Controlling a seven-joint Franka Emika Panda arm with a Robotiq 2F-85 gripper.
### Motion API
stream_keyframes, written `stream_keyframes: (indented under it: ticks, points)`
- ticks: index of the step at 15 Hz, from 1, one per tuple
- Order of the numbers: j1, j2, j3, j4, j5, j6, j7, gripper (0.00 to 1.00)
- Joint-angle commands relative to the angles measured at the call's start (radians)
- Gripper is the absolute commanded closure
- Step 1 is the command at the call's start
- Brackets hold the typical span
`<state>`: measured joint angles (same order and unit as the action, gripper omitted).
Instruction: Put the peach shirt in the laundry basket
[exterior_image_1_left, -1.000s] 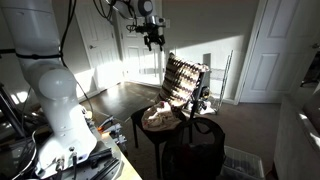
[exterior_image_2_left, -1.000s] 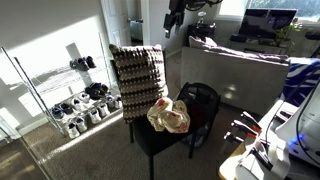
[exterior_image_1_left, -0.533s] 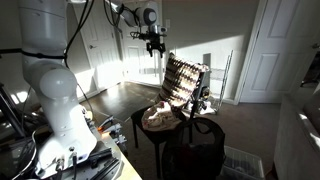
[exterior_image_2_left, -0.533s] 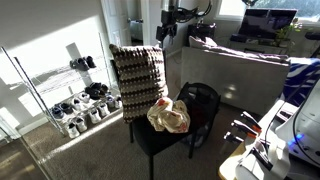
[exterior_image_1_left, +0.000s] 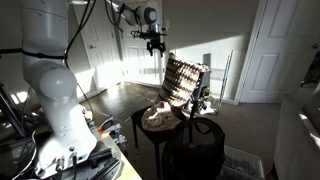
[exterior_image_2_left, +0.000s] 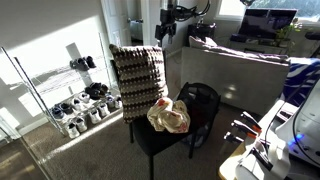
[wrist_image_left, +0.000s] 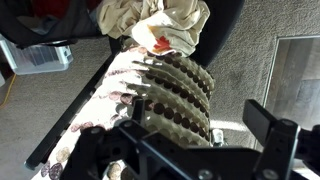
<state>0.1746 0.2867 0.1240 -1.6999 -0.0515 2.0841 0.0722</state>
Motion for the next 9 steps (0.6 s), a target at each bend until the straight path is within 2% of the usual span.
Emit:
stream_keyframes:
  ticks: [1,7,9]
  points:
    - [-0.002,0.025,0.006,-0.005,0.022,0.029,-0.009,0.0]
    - [0.003,0.084,-0.004,-0.046,0.004,0.132,0.005,0.0]
    - [0.003,0.106,-0.014,-0.066,-0.007,0.128,0.013,0.0]
